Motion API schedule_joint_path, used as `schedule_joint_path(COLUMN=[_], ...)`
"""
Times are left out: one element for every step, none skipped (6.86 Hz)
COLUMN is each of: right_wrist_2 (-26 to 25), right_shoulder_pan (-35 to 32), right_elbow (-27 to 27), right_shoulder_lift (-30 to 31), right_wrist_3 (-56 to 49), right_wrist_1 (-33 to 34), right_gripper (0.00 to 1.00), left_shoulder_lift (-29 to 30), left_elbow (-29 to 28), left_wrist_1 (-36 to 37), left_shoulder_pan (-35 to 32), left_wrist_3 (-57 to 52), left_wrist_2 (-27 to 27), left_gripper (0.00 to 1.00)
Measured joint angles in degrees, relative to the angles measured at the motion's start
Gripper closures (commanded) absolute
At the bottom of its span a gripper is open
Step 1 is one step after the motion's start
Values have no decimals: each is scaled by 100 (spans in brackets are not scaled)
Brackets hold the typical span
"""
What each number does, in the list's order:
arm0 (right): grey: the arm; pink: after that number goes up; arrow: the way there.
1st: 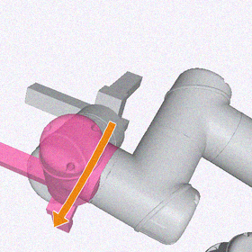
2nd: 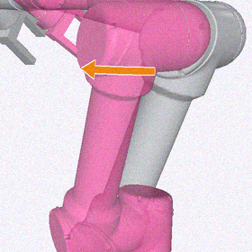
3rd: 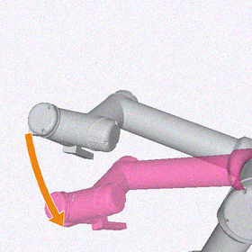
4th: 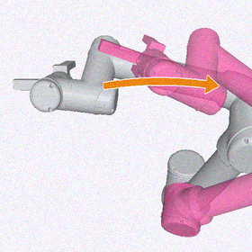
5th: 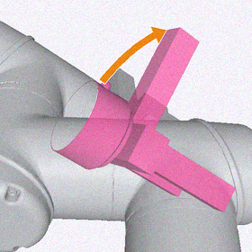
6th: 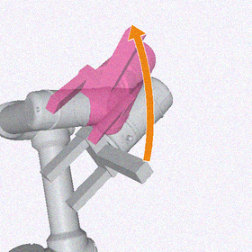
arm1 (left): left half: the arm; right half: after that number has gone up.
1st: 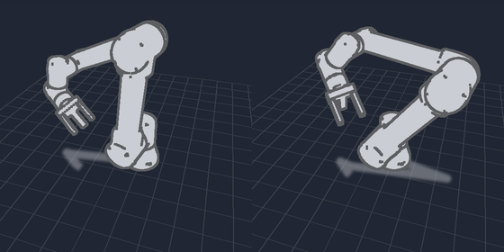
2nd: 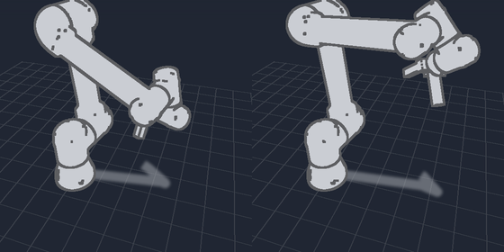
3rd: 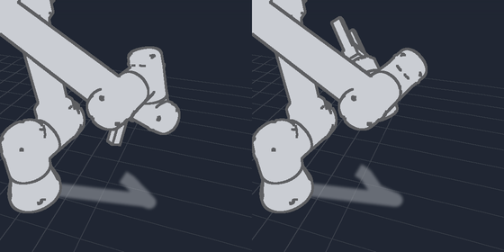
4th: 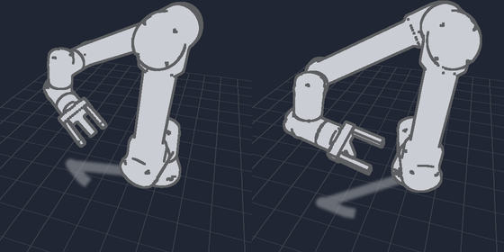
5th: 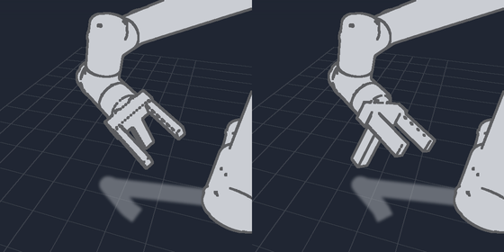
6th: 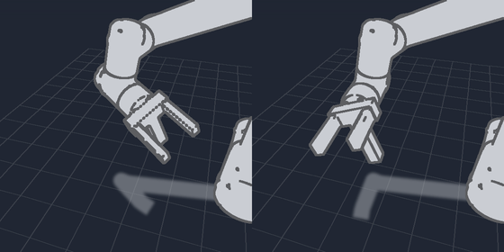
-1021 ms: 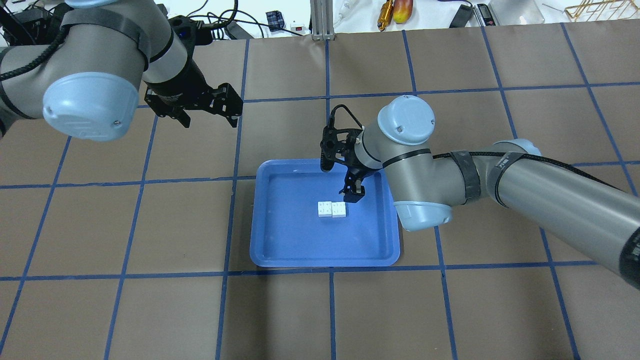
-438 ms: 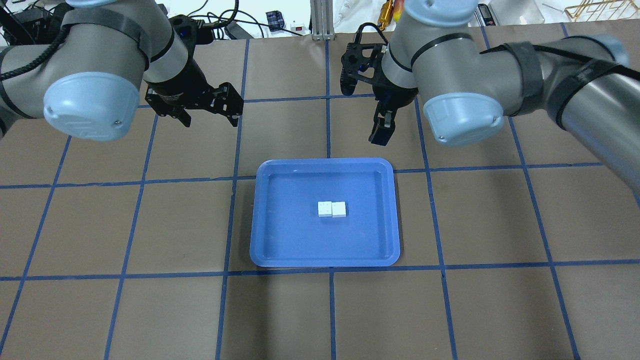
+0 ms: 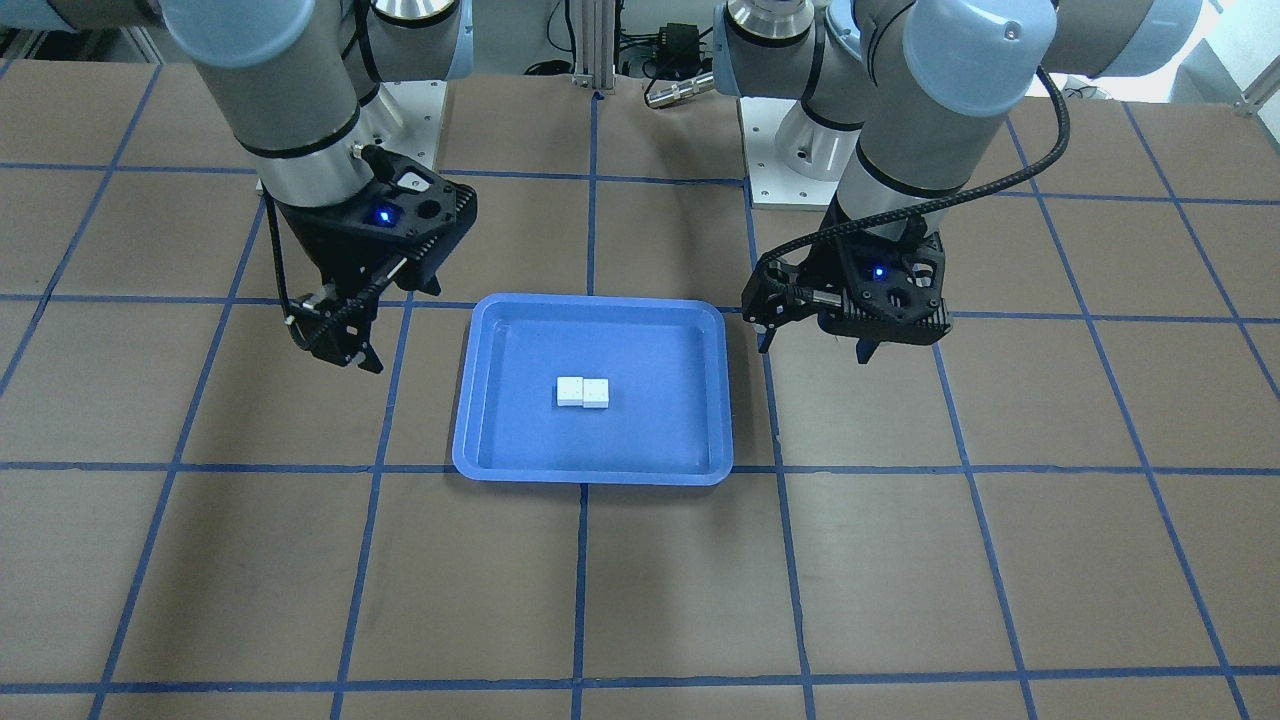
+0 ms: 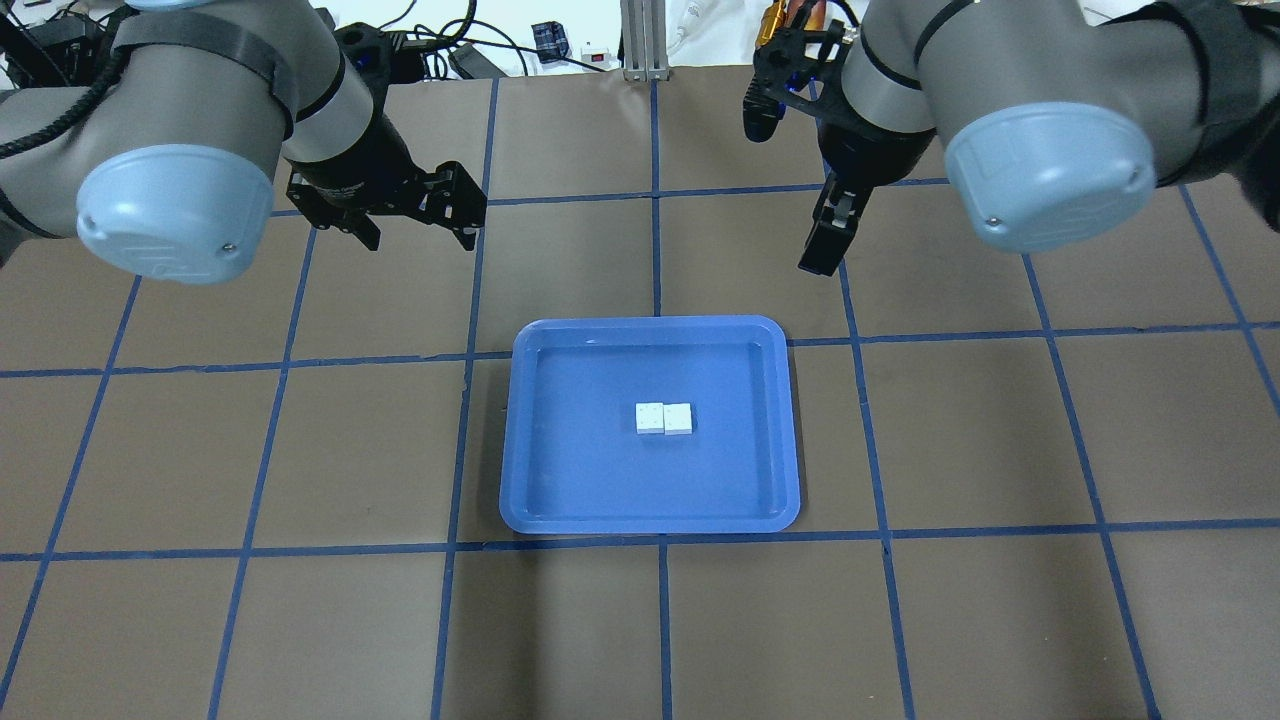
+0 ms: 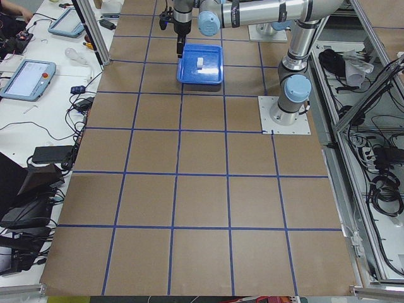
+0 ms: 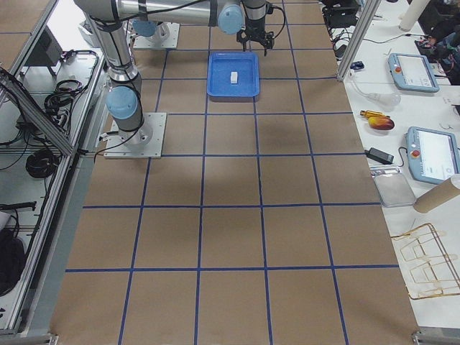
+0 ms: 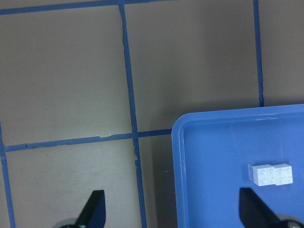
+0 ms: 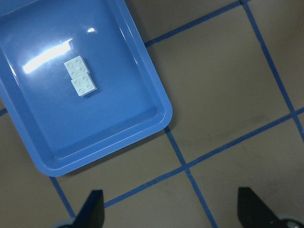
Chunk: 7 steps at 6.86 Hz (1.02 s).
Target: Assemble white blocks and place on blue tray
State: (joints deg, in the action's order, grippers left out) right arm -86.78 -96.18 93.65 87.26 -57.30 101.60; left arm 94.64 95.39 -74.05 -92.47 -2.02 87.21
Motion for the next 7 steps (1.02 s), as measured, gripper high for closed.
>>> schedule_joint_path(right_wrist_2=[-74, -160, -301, -455, -598, -655, -642], right_shoulder_pan=[52, 91, 174, 308, 484, 642, 733], right_elbow=[2, -4, -54, -176, -370, -560, -677], right_shoulder_lift=[238, 364, 416, 438, 445, 448, 448], right_wrist_3=[554, 1354, 2091, 2592, 3021, 3400, 3867], right_wrist_1=[-324, -506, -652, -869, -1202, -1488, -1599], right_gripper=[0, 0, 0, 0, 0, 0, 0], left_shoulder_lift=[-48, -66, -67, -68, -68, -43, -1], left_elbow=[2, 3, 1, -13, -32, -65, -111], left_wrist_1=[-22, -22, -12, -7, 0, 8, 12], left_shoulder_pan=[9, 27, 36, 40, 43, 43, 42], left_wrist_3=[-2, -4, -2, -1, -2, -6, -4], left_wrist_2=[21, 55, 73, 77, 79, 125, 192], left_gripper=[0, 0, 0, 0, 0, 0, 0])
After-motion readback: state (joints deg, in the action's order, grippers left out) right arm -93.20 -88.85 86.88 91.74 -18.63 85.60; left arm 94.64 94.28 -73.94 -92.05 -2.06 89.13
